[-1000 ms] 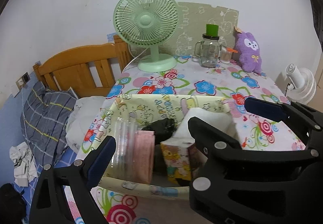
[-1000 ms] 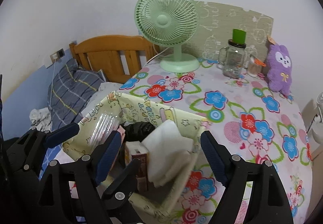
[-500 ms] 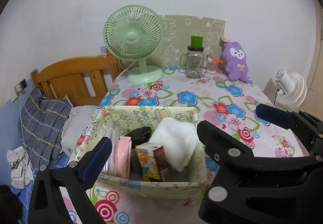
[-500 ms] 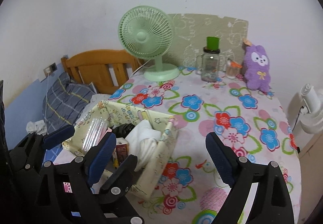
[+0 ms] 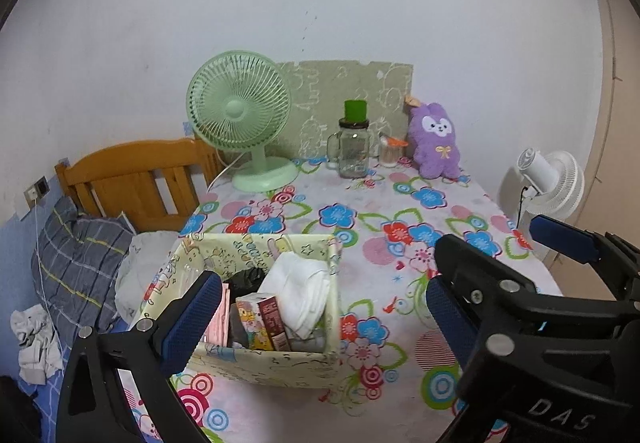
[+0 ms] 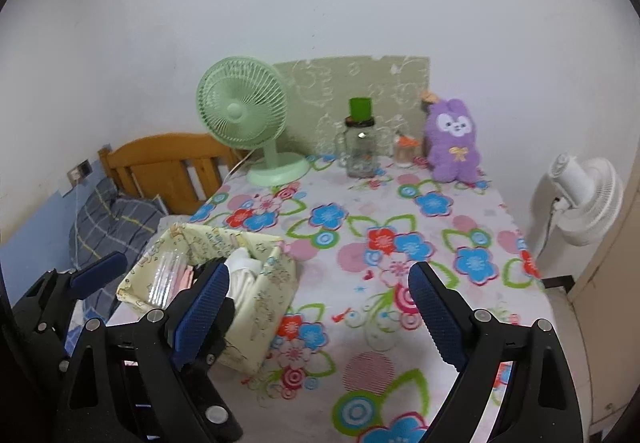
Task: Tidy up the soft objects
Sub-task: 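Withdraw both open grippers back from the yellow box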
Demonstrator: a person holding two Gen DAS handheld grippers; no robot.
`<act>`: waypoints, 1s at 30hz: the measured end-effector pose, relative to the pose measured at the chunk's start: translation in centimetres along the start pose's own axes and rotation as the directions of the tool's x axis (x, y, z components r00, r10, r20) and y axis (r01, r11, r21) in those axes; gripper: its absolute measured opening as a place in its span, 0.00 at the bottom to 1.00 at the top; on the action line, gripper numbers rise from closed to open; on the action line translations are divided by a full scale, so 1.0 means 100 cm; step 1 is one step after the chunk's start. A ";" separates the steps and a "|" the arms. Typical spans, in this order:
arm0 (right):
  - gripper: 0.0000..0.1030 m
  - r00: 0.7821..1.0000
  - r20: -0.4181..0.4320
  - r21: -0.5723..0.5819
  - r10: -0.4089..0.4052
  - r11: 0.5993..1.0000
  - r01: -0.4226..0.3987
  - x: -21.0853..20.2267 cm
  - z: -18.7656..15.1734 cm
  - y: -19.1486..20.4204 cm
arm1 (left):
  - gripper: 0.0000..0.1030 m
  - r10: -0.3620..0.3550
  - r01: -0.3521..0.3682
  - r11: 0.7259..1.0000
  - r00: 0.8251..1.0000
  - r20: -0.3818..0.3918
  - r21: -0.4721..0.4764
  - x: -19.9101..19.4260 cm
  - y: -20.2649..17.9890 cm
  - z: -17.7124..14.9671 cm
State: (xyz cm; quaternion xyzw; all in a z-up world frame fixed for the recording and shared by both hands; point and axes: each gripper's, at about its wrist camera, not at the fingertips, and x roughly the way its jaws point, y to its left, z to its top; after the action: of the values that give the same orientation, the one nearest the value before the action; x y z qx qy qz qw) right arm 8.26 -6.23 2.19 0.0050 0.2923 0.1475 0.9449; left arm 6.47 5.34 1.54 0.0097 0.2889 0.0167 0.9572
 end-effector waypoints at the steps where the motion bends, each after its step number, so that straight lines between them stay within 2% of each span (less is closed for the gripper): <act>1: 0.91 1.000 0.008 0.004 -0.007 1.000 0.007 -0.005 0.000 -0.003 | 1.00 -0.005 0.005 1.000 1.000 0.005 0.001 -0.004 -0.003 0.001; 15: 0.95 0.985 0.115 0.088 -0.131 0.989 0.121 -0.069 -0.008 -0.044 | 1.00 -0.024 0.024 1.000 0.998 0.066 0.006 -0.042 -0.023 0.001; 30: 0.97 0.975 0.148 0.131 -0.167 0.980 0.148 -0.100 -0.023 -0.059 | 1.00 -0.023 0.023 1.000 0.992 0.126 0.004 -0.067 -0.035 -0.003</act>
State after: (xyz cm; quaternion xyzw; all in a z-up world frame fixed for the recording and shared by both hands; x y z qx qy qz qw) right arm 0.77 -14.86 5.19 0.0501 0.2240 0.0532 0.9718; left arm 0.80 1.60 4.85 0.0087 0.2281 0.0046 0.9736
